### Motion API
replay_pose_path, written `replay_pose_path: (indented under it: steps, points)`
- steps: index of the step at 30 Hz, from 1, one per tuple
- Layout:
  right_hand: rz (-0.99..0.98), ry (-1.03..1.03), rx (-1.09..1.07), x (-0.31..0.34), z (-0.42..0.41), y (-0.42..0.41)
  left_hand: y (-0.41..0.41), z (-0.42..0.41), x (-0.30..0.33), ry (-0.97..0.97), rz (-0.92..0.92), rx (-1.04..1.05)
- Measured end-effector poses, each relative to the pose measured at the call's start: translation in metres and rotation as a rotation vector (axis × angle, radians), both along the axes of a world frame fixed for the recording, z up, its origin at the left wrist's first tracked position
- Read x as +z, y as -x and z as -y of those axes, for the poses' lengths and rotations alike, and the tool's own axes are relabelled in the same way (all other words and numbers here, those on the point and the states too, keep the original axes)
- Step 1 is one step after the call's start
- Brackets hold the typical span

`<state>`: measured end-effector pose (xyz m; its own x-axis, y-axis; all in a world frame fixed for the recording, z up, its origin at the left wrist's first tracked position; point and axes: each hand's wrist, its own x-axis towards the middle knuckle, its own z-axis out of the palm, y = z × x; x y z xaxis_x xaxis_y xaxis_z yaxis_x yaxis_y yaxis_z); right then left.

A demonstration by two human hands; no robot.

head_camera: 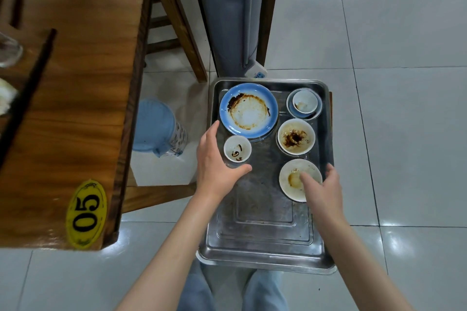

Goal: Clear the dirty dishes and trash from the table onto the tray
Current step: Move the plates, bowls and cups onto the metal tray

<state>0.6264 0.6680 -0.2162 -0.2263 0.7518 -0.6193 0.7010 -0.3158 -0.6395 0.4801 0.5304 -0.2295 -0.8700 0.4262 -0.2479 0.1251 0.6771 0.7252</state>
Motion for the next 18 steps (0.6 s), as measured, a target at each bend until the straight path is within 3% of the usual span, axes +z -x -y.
replay_pose_path:
  steps: [6, 18]
  points:
    - [-0.18, -0.051, 0.145, 0.067, 0.021, 0.009, -0.01, 0.022, 0.085, -0.035, -0.033, -0.018]
    - [-0.319, -0.148, 0.56, 0.203, 0.1, 0.052, 0.003, 0.105, 0.262, -0.053, -0.193, 0.074]
